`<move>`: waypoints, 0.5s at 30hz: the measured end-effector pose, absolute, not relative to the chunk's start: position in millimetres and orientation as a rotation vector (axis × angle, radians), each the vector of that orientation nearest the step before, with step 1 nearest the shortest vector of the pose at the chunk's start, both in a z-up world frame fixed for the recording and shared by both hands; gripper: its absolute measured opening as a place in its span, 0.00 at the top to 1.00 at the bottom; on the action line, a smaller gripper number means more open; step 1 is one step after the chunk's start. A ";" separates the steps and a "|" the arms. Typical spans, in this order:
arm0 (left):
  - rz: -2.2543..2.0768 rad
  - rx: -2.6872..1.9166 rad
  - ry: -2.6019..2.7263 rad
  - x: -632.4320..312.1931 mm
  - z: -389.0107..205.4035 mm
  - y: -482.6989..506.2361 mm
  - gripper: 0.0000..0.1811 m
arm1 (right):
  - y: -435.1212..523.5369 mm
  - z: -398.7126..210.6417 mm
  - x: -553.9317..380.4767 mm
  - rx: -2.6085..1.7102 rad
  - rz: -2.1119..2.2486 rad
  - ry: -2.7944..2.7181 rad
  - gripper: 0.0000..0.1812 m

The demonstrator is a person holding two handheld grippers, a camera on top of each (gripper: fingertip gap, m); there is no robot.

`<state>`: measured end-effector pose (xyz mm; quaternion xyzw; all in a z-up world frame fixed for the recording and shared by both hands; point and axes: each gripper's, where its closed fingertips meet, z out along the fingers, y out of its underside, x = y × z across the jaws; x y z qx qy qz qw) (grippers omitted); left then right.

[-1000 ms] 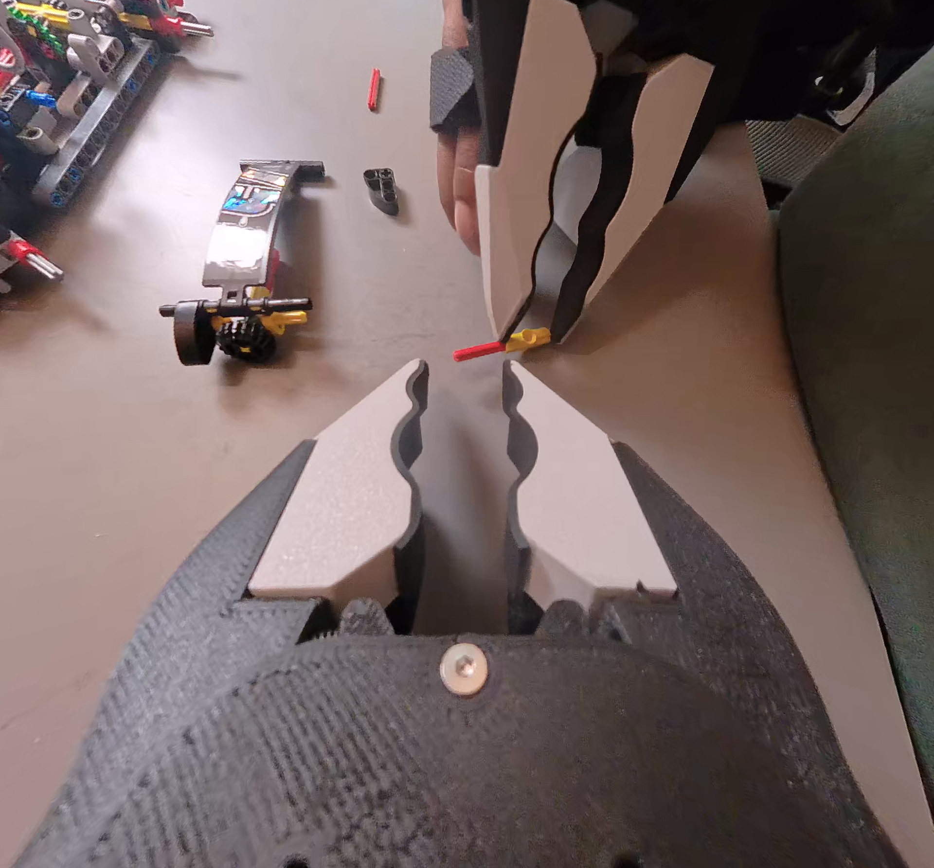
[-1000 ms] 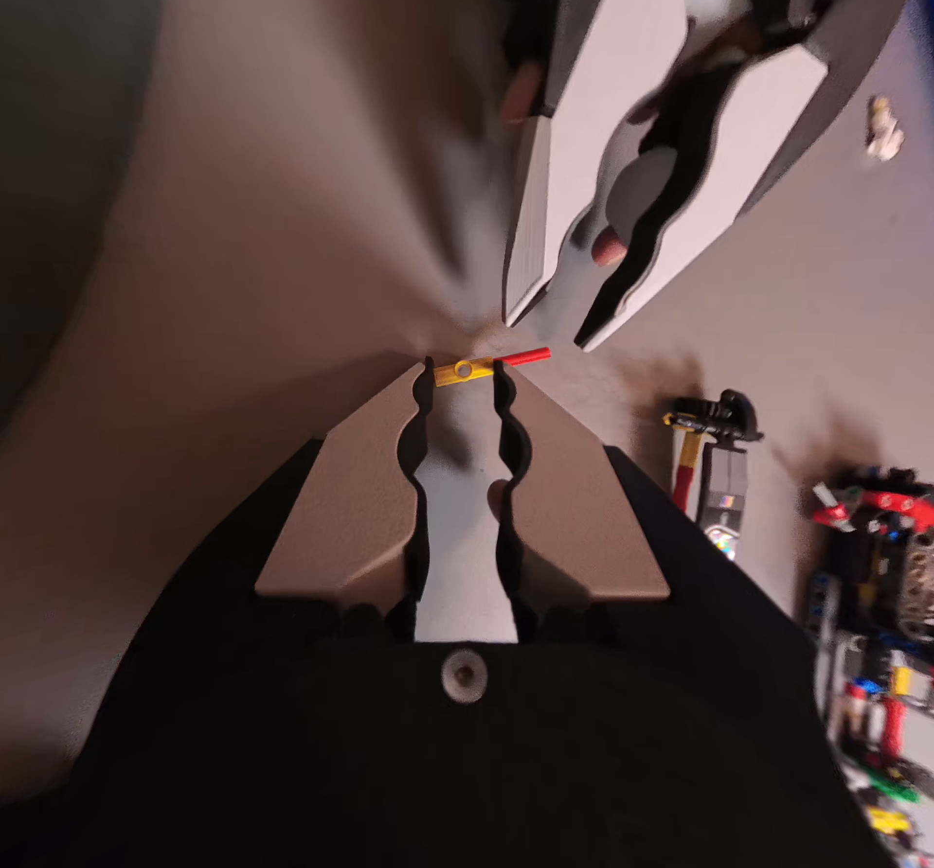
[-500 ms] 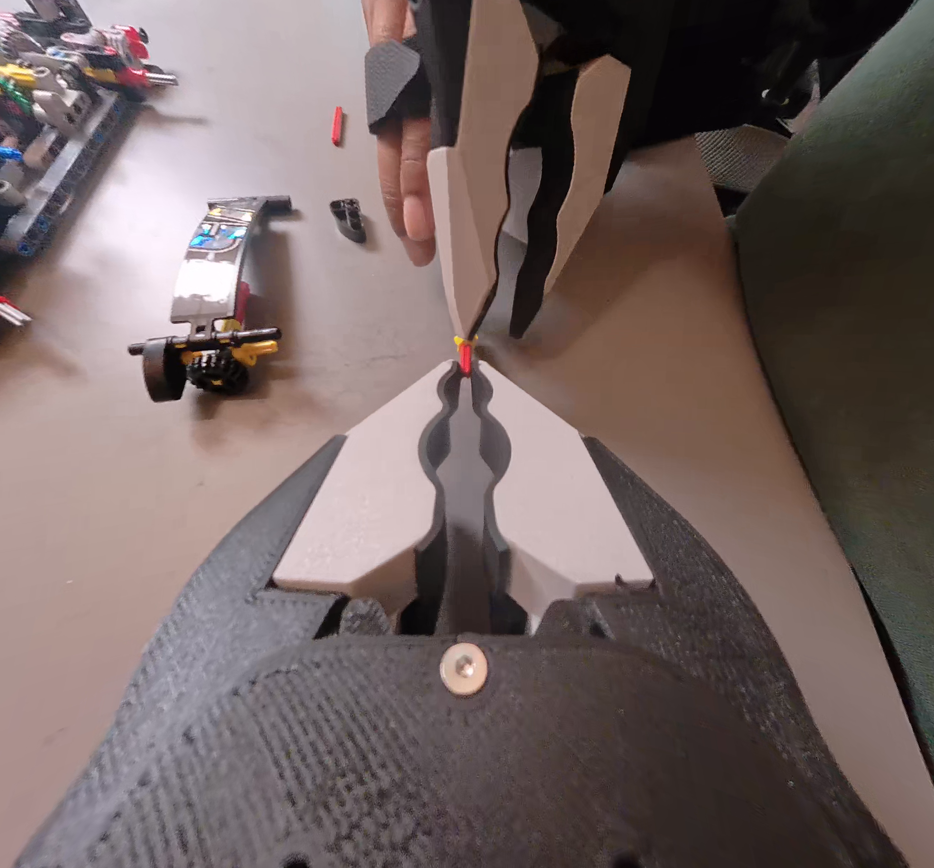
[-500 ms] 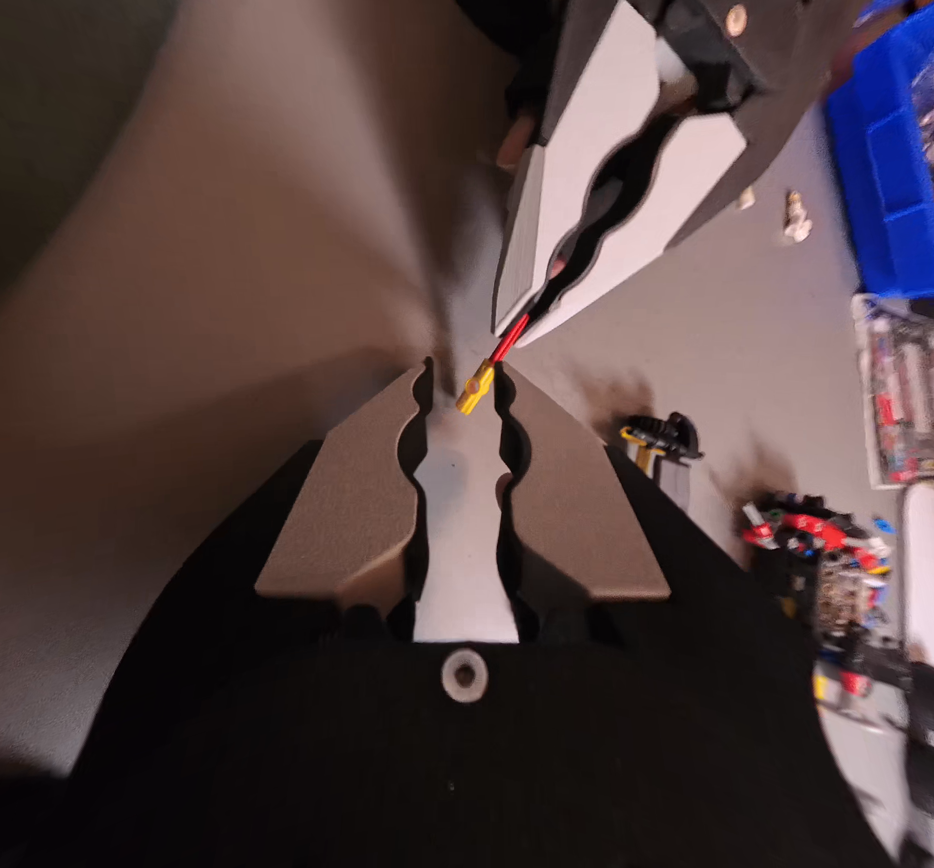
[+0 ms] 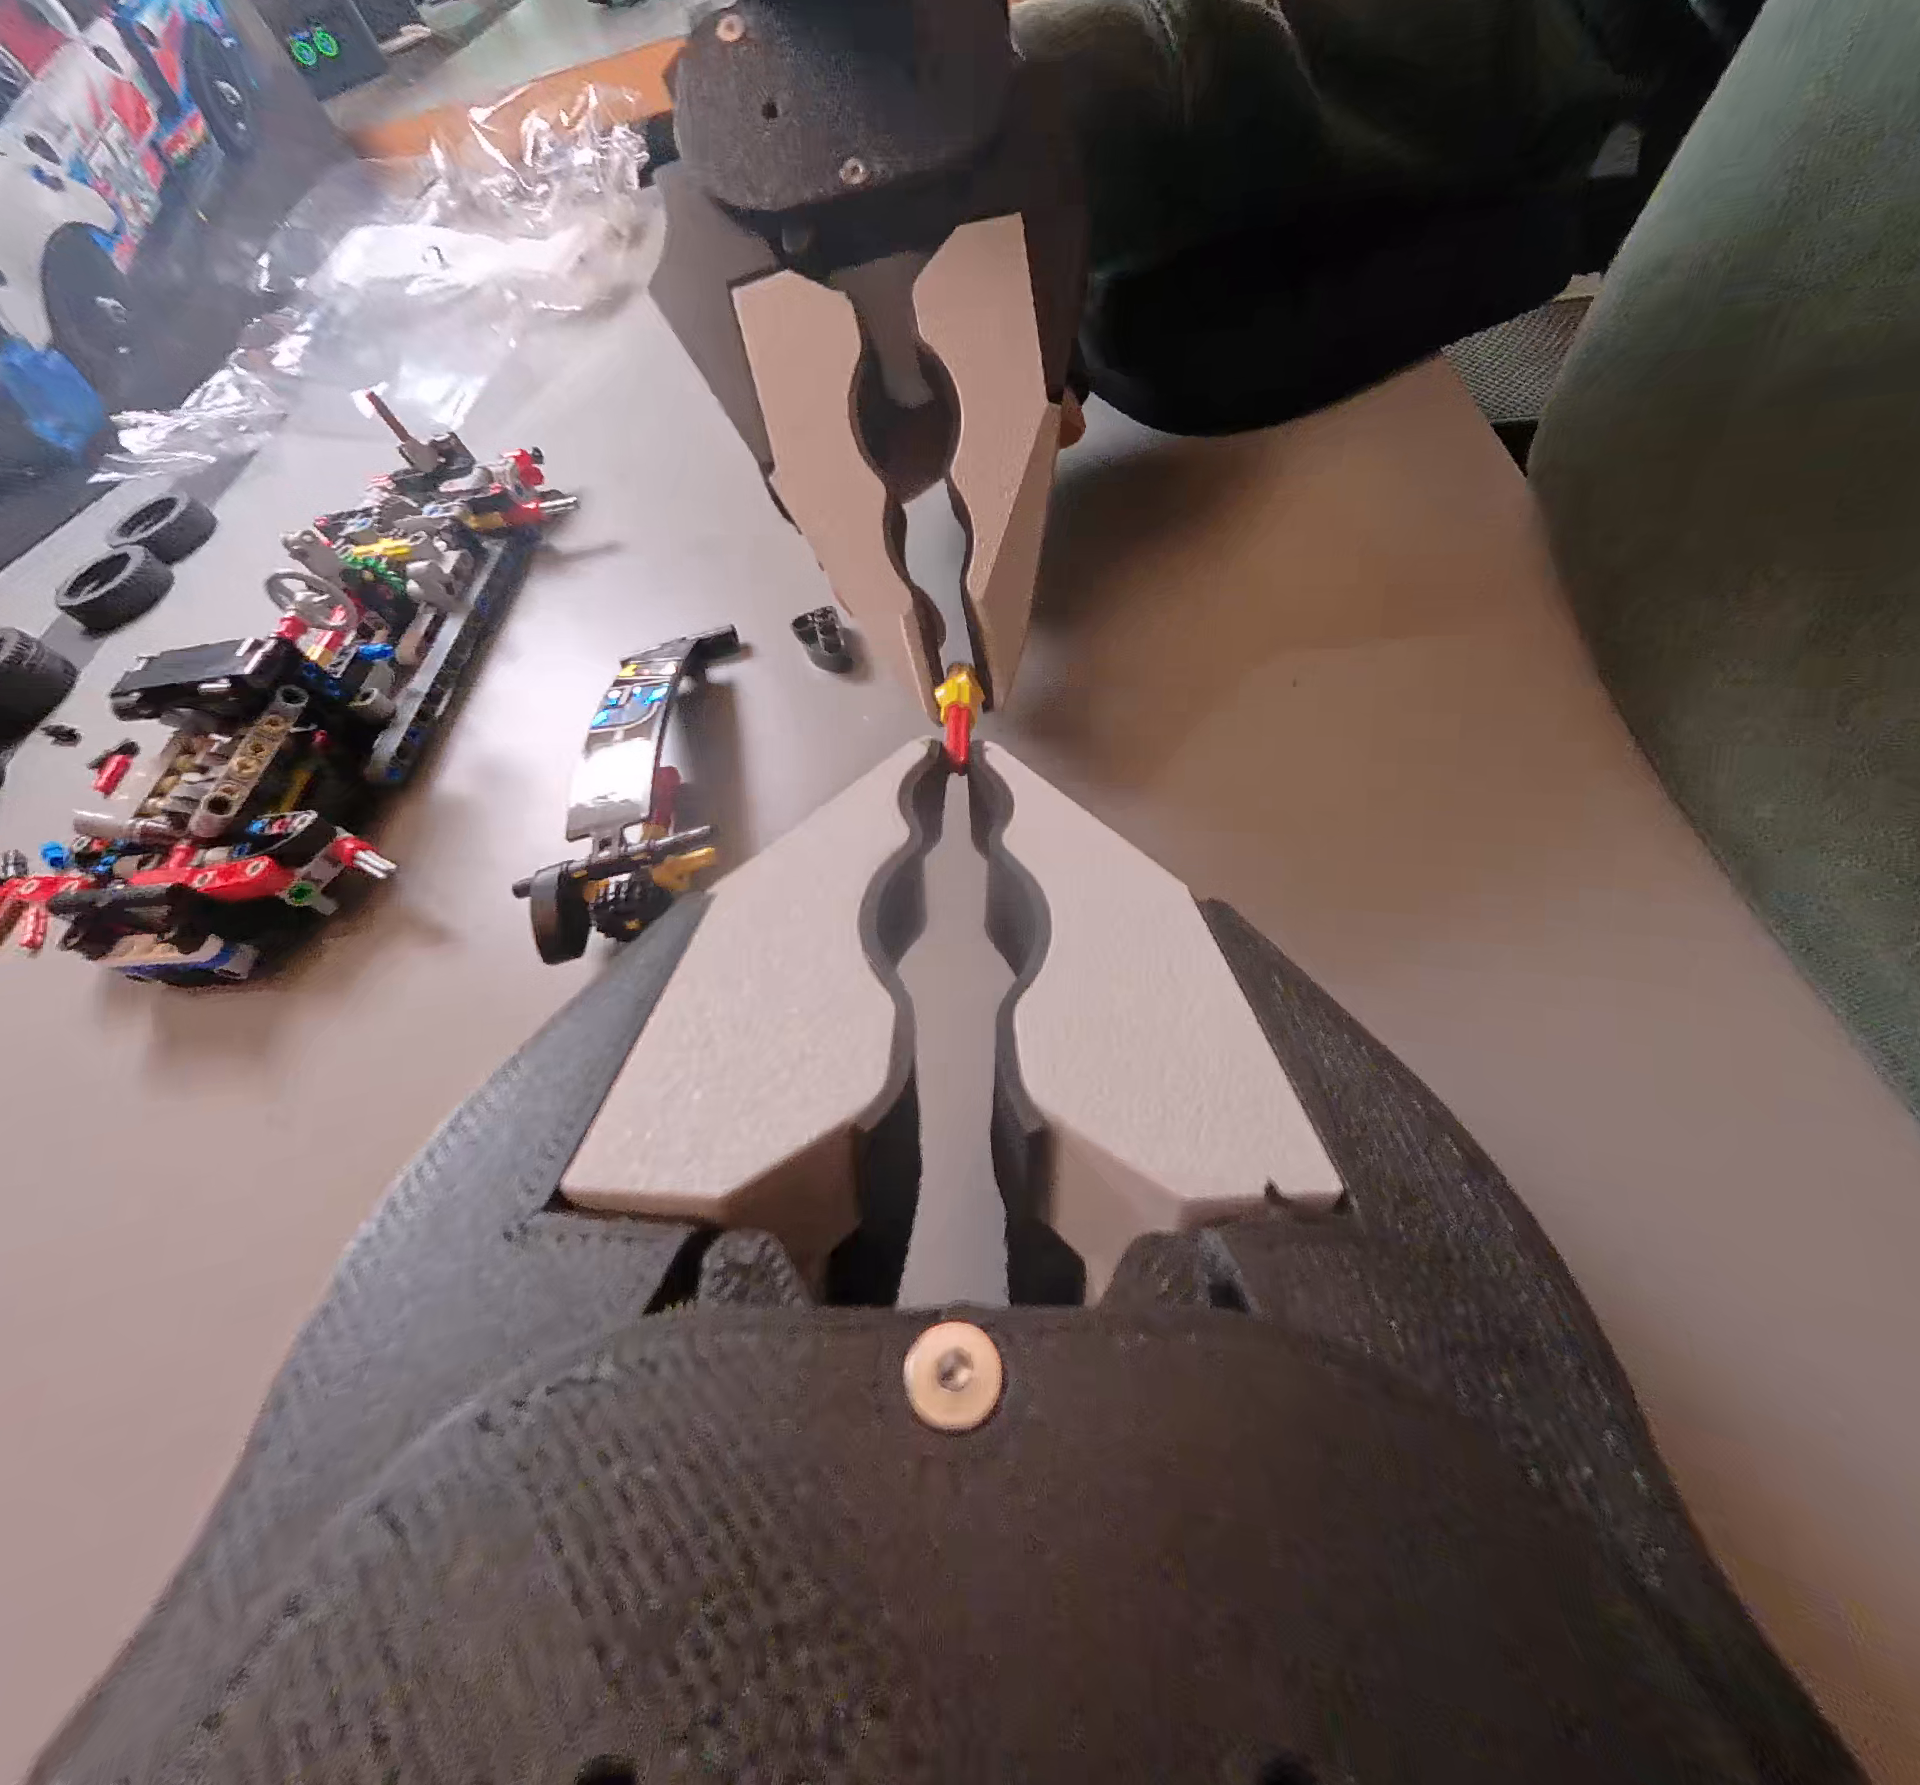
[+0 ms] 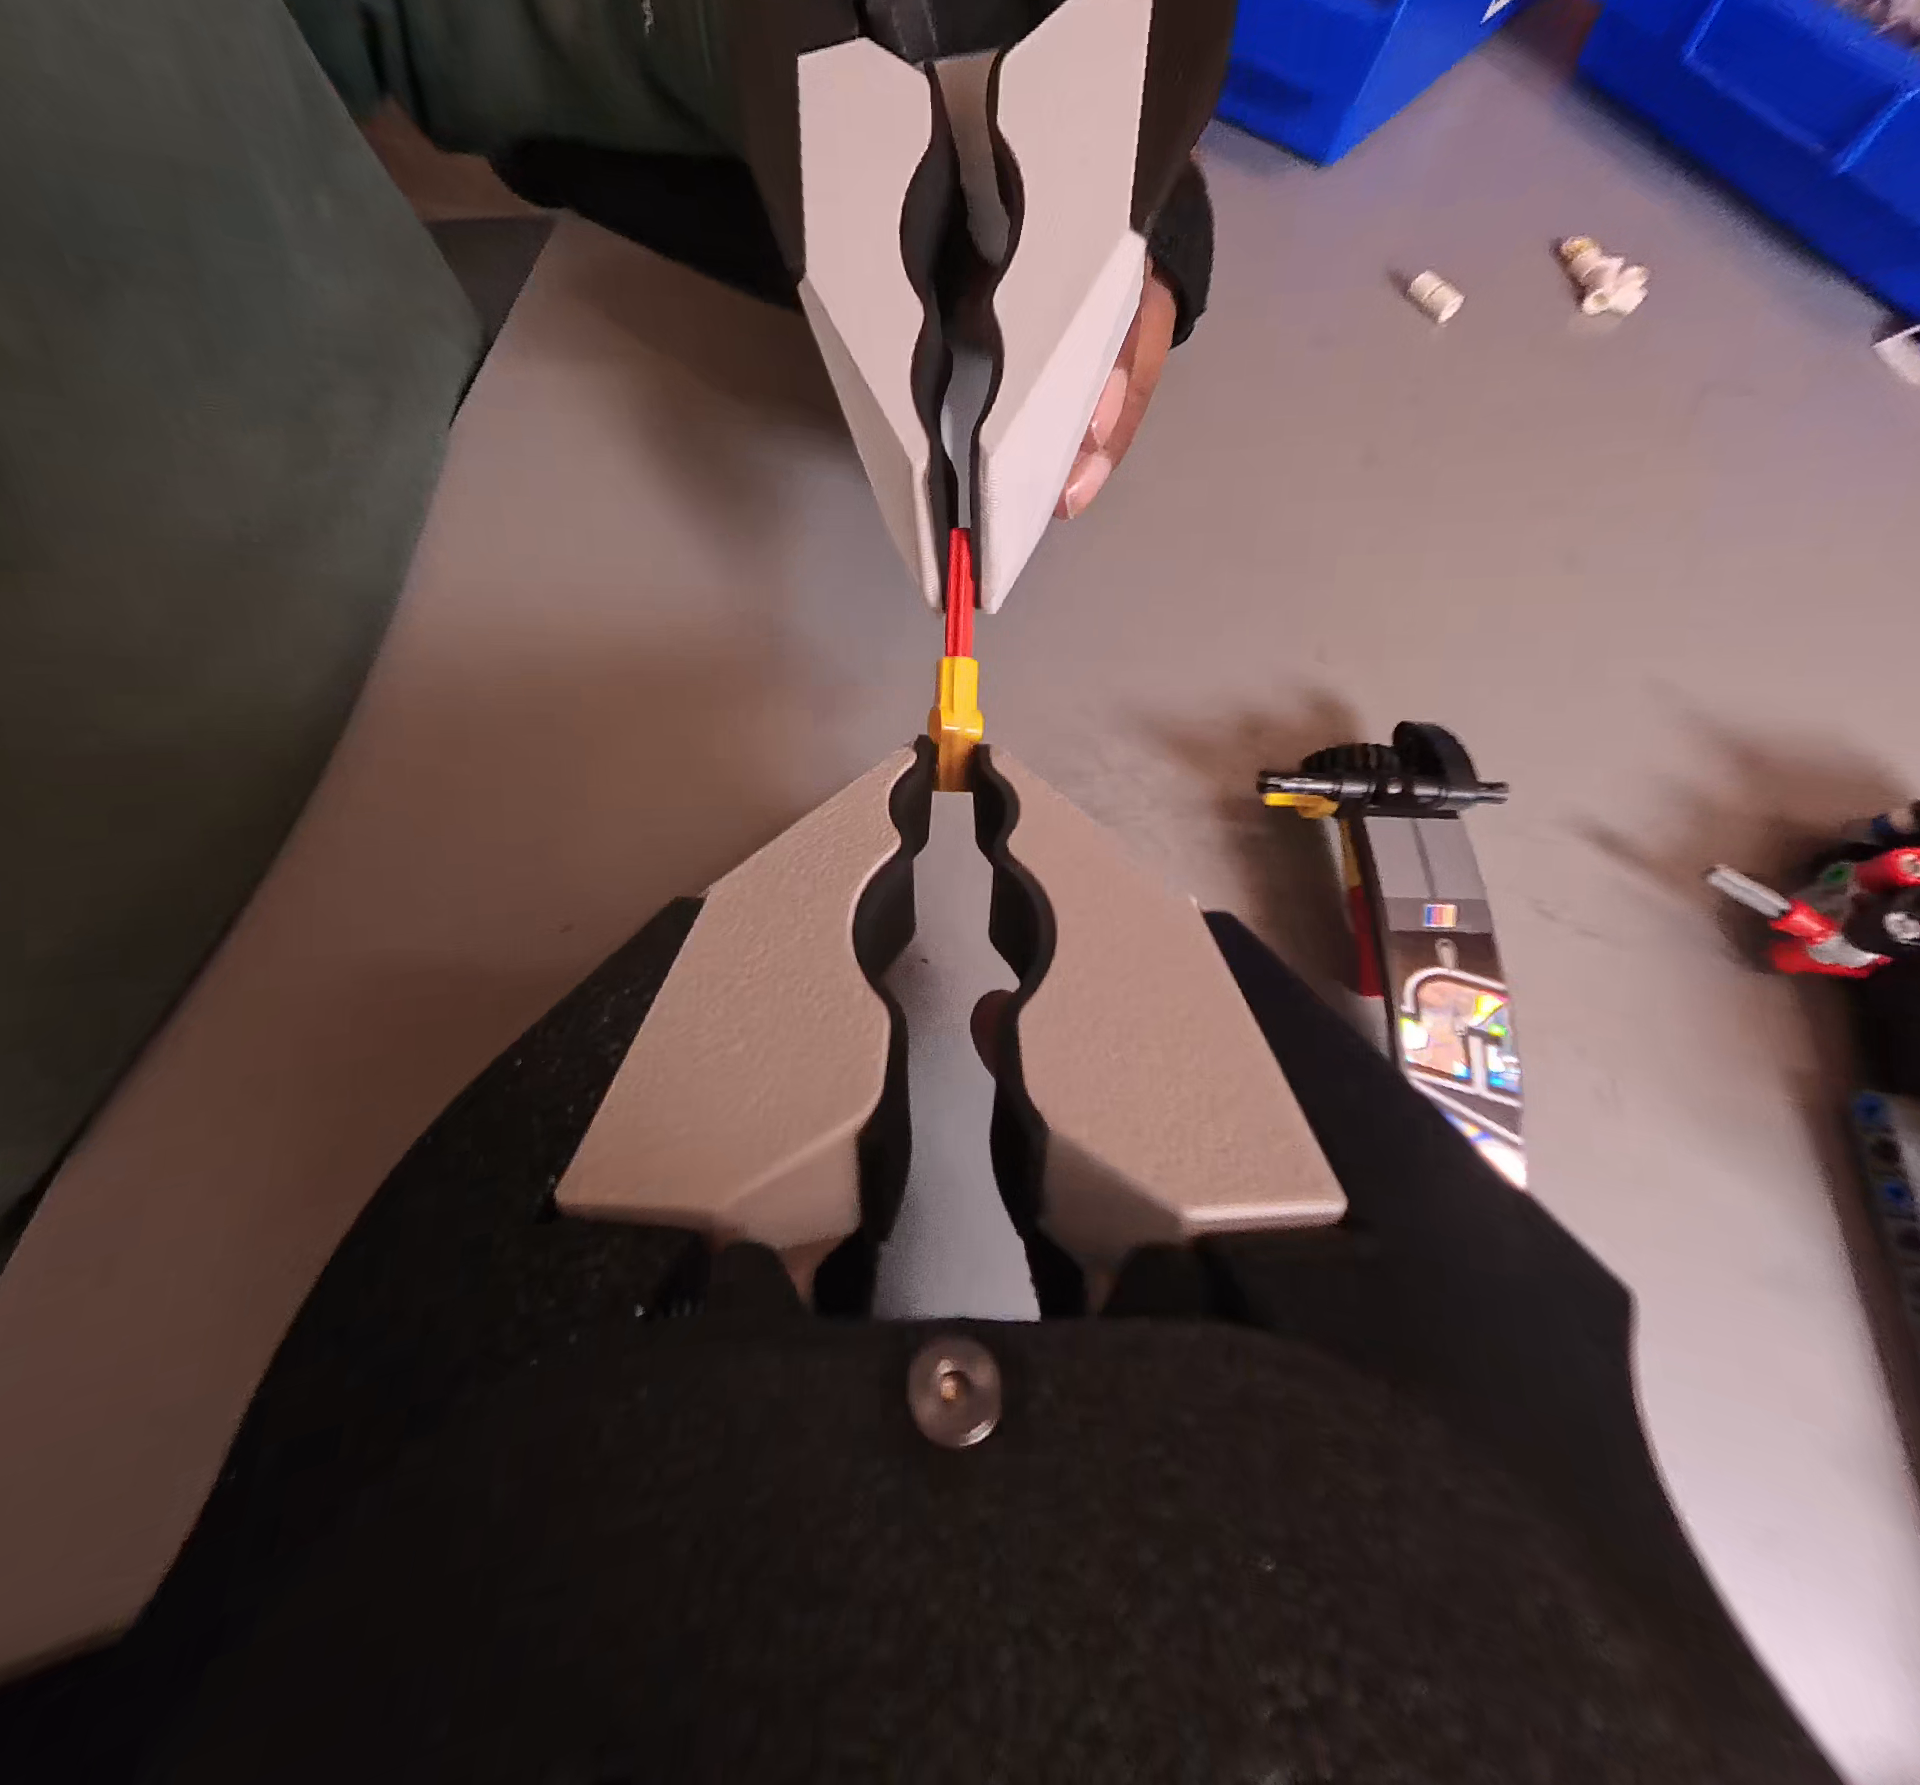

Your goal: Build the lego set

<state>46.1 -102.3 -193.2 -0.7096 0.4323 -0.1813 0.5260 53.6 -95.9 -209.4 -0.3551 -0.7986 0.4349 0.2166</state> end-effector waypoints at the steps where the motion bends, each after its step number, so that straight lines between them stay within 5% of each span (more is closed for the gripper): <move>1: -0.436 -1.713 1.019 44.4 -194.0 -101.2 0.99 | -93.6 -207.0 52.5 -0.963 1.181 -2.198 0.98; 7: -0.462 -1.793 0.965 41.9 -200.2 -97.7 0.91 | -90.2 -201.9 50.6 -0.819 0.965 -2.178 0.98; 15: -0.446 -1.828 0.962 51.0 -205.3 -95.9 0.93 | -92.6 -212.8 46.3 -0.809 0.810 -2.215 0.98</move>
